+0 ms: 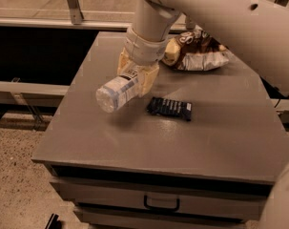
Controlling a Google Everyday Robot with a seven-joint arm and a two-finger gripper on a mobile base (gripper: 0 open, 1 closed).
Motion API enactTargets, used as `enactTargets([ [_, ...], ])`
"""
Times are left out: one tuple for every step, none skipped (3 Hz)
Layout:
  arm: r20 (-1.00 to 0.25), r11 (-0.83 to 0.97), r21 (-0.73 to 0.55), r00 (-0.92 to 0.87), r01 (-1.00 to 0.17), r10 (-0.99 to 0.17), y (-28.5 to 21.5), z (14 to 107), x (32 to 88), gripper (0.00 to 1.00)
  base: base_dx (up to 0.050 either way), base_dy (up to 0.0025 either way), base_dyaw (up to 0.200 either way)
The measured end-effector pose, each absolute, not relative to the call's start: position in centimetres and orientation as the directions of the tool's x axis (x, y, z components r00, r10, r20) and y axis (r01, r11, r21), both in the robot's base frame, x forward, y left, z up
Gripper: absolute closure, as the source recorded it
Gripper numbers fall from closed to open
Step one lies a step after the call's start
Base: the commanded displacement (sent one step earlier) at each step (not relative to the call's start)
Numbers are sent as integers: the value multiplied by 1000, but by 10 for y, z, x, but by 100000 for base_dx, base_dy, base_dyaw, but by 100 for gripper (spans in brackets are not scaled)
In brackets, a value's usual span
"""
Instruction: Move blue plastic bottle near rxbar blueberry
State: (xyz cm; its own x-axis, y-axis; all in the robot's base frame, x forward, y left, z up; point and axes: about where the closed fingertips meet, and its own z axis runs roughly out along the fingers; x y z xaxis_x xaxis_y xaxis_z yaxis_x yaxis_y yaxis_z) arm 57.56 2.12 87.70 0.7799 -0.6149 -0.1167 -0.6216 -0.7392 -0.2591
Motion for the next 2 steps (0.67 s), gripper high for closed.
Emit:
enactTargets([
  [-116,-739,-261,781,-620,-614,22,877,576,0,0,0,0],
  [-116,-739,-261,781,-620,-614,22,877,576,0,0,0,0],
])
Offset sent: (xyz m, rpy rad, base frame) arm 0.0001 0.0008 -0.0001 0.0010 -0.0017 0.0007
